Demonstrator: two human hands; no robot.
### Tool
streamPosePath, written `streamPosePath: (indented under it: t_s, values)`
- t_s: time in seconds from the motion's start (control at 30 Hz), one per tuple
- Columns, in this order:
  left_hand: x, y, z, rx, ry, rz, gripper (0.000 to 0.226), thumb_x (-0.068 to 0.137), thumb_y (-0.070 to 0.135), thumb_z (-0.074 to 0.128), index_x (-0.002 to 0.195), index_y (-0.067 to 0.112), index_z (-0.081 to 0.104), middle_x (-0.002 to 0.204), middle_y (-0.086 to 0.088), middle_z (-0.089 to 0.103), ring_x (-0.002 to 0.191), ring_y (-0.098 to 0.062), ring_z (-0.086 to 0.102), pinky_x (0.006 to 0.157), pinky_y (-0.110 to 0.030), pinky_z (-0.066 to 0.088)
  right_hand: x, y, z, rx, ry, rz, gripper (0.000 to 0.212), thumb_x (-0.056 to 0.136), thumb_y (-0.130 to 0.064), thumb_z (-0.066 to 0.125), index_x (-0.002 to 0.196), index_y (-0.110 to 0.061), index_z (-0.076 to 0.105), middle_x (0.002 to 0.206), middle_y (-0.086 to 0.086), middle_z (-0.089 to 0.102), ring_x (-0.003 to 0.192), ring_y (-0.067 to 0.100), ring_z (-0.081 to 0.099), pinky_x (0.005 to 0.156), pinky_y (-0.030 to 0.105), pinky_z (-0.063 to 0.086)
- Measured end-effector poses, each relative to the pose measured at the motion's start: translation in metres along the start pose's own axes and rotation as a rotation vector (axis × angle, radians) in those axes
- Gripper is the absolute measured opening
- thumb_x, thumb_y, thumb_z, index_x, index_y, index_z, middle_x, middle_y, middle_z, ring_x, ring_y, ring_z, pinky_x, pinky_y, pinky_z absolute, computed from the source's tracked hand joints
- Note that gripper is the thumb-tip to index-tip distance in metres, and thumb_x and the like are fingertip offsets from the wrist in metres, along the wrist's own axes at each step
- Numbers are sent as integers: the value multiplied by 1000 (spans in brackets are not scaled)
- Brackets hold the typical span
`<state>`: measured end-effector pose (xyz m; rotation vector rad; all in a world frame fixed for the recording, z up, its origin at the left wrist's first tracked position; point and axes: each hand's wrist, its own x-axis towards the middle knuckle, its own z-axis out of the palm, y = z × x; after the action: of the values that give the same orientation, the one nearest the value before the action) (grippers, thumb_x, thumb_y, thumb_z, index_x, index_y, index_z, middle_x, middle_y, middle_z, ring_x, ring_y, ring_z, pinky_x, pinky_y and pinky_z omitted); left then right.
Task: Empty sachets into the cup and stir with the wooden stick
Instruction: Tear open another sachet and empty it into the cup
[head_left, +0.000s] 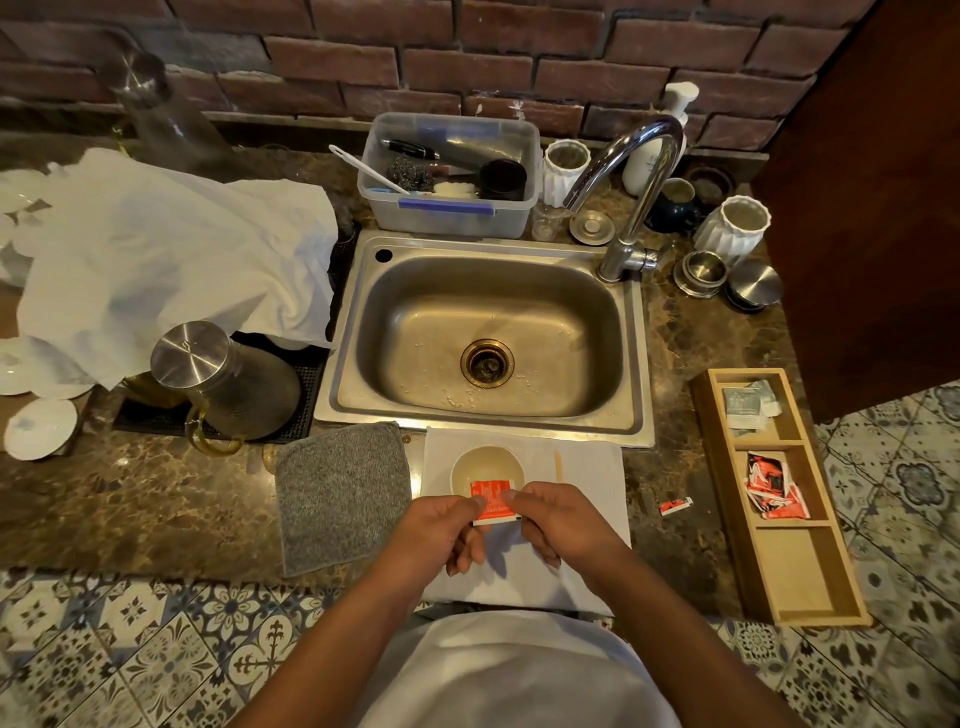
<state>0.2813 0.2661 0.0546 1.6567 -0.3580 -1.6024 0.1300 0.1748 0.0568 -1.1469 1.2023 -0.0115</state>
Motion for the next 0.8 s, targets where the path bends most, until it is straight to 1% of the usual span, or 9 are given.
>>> streamPosePath:
  t_s: [0.1, 0.23, 0.53, 0.8]
  values:
    - [-1, 0, 0, 6, 6, 13, 40, 101, 21, 55, 64, 7, 62, 53, -14, 63, 37, -16, 44, 41, -24, 34, -1, 0, 0, -4, -37, -15, 33, 100, -31, 62, 74, -10, 62, 47, 2, 50, 42, 12, 42, 51, 29, 38]
    - [0, 1, -1, 15, 7, 20, 42, 101, 21, 54, 62, 8, 62, 53, -13, 62, 38, -16, 45, 41, -24, 35, -2, -1, 2, -43, -68, -26, 37, 100, -33, 62, 68, -15, 59, 45, -2, 49, 39, 9, 41, 50, 29, 38]
    - [1, 3, -1, 3, 10, 0, 41, 100, 24, 56, 63, 9, 64, 54, -14, 63, 39, -17, 46, 41, -25, 35, 1, -4, 2, -78, -61, -24, 36, 99, -32, 62, 68, -16, 59, 44, -5, 51, 38, 7, 43, 52, 29, 40]
    - [-1, 6, -1, 27, 5, 26, 42, 98, 24, 60, 59, 10, 63, 50, -11, 62, 39, -16, 45, 41, -25, 35, 1, -6, 3, -149, -34, -24, 35, 98, -32, 63, 67, -16, 60, 44, -9, 51, 41, 5, 46, 54, 26, 43]
